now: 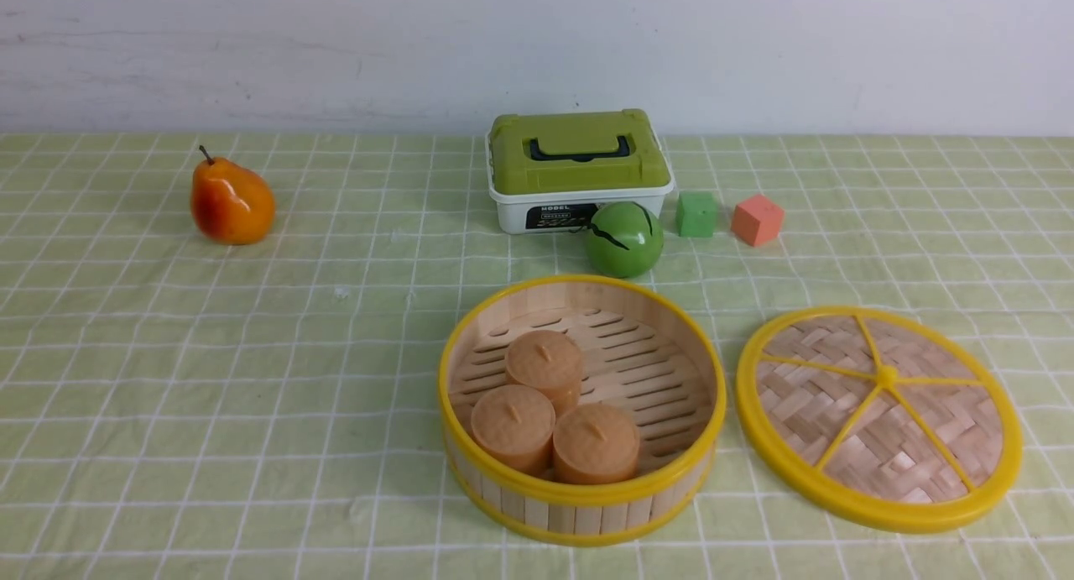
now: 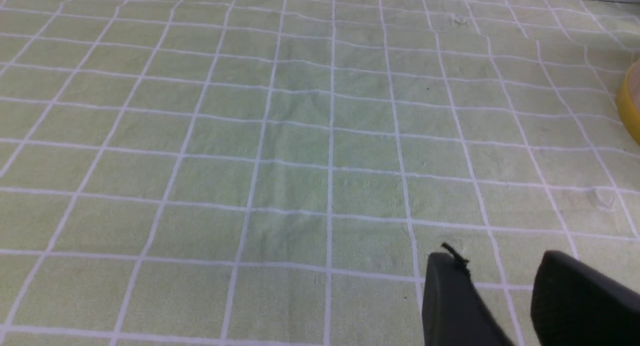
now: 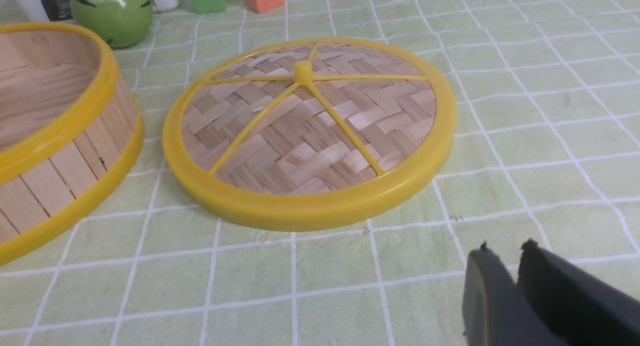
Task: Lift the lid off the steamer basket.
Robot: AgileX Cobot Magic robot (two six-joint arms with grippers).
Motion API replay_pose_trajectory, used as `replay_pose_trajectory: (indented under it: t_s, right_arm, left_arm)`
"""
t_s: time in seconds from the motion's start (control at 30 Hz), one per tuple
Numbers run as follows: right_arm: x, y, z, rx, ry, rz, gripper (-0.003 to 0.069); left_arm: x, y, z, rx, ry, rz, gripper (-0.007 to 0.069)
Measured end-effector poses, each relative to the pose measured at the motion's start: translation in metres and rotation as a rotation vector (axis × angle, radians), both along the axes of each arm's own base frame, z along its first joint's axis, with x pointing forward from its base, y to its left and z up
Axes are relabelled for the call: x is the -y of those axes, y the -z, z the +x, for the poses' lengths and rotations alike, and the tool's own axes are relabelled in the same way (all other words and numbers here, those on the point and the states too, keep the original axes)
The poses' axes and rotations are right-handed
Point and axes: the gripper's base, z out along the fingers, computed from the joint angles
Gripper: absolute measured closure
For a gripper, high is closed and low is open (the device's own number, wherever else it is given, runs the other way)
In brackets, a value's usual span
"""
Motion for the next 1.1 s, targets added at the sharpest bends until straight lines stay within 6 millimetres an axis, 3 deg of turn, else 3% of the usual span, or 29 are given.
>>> replay_pose_trajectory:
  t_s: [1.1]
  right_arm:
    - [0.0000,0.0000,0.0000,0.000,0.000,-0.001,0.0552]
  left_arm:
    - [0.0000,0.0000,0.0000,0.000,0.000,0.000,0.0386]
